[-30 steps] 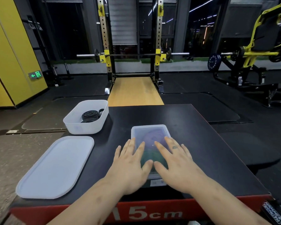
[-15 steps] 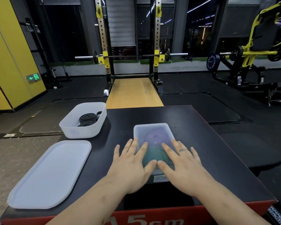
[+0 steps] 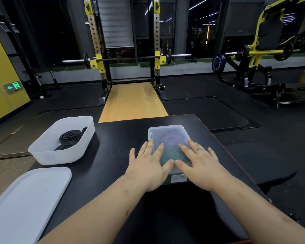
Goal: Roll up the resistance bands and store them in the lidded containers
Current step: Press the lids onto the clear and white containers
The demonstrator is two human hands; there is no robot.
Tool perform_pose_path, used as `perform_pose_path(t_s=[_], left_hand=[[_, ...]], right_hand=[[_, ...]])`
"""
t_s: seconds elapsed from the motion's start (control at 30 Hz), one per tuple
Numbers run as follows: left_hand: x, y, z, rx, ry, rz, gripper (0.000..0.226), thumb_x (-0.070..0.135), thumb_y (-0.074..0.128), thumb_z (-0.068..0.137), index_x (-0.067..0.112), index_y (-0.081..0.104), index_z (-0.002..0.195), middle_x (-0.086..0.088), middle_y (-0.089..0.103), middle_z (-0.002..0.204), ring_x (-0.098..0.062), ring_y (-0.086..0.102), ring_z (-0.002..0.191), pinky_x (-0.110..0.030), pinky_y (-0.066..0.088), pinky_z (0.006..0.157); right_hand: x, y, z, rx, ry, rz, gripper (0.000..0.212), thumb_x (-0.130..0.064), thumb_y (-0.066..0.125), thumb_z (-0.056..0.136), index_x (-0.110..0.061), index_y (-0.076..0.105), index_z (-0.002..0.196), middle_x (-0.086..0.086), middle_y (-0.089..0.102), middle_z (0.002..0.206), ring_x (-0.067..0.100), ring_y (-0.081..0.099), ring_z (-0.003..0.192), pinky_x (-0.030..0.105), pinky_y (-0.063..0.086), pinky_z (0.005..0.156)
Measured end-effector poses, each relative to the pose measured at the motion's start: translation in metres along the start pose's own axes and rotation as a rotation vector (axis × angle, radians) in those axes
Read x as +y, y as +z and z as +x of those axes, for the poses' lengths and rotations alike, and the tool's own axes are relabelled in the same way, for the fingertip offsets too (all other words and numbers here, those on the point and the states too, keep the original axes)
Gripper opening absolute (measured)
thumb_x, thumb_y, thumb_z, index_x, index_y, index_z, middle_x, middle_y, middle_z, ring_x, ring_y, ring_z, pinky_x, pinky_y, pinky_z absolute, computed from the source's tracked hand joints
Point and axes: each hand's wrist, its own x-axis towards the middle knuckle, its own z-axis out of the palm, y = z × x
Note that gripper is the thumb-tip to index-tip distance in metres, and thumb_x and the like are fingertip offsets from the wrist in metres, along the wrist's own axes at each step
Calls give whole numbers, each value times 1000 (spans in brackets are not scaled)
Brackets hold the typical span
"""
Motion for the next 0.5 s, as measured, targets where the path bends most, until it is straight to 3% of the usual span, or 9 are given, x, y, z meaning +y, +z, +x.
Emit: perform_pose_path(t_s=[0.5], left_hand=[[42,-5,110,-7,-3,-22,75,70,13,98,35,-1,163,-5,-10,172,-19,-13,157,-58,-9,124]], right_hand=[[64,-23,94,15,40,17,75,-69,30,96,-40,15,163,-9,4,174,9,1,159,50,-4,129]])
